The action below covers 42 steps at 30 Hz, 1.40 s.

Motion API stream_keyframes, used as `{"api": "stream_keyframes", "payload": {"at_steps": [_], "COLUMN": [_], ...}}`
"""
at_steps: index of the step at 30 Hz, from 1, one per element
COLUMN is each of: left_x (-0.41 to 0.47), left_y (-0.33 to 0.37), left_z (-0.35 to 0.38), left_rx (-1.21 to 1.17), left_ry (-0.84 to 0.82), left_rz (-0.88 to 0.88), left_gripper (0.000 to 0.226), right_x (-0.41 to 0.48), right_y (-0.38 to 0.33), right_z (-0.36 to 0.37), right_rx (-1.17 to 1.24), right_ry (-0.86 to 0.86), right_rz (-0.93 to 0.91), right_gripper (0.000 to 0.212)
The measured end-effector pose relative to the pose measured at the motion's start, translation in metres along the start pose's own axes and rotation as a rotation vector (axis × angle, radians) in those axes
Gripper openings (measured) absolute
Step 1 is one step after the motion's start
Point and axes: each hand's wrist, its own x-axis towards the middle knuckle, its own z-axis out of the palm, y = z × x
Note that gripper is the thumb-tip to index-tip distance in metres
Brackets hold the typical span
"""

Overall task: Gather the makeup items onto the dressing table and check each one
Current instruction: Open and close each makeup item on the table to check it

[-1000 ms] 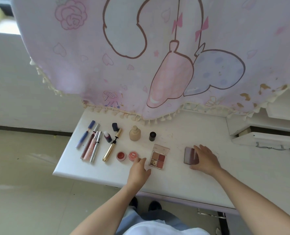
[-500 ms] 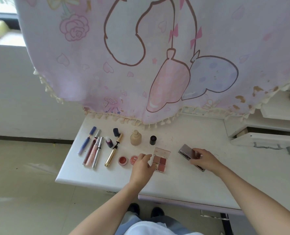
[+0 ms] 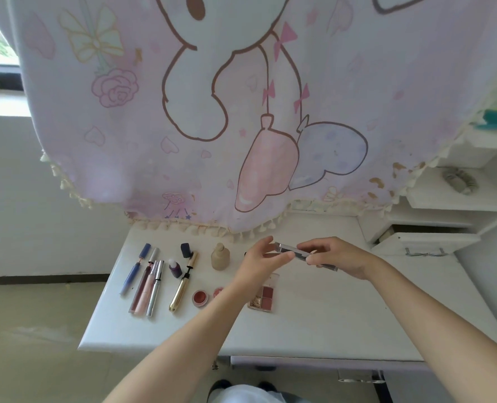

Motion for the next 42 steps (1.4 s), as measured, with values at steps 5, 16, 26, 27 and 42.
{"api": "stream_keyframes", "payload": {"at_steps": [5,16,26,27,42], "left_x": [0.000,0.002,0.004,0.003,-0.006], "left_y": [0.004,0.021,0.017,0.017,0.021], "left_z": [0.000,-0.002,-0.005,-0.005,-0.012], "left_rx": [-0.024,-0.283,-0.458,-0.470,-0.482], "left_ry": [-0.111,-0.160,-0.138,-0.138,-0.201], "left_rz": [0.063,-0.014,-0.030,-0.028,0.075], "left_gripper": [0.028,0.009,0.056,0.056,0.031], "right_x": [-0.006,-0.013,-0.015,-0.016,-0.018], "right_y": [-0.005,-0.016,-0.020,-0.022,-0.028], "right_z": [0.000,0.004,0.004,0.004,0.003], "right_rx": [0.027,0.046,0.021,0.015,0.086], "right_ry": [0.045,0.165,0.175,0.169,0.103], "right_rz": [-0.004,-0.079,-0.078,-0.080,-0.169], "right_gripper": [0.057,0.029,0.026,0.025,0.012]}}
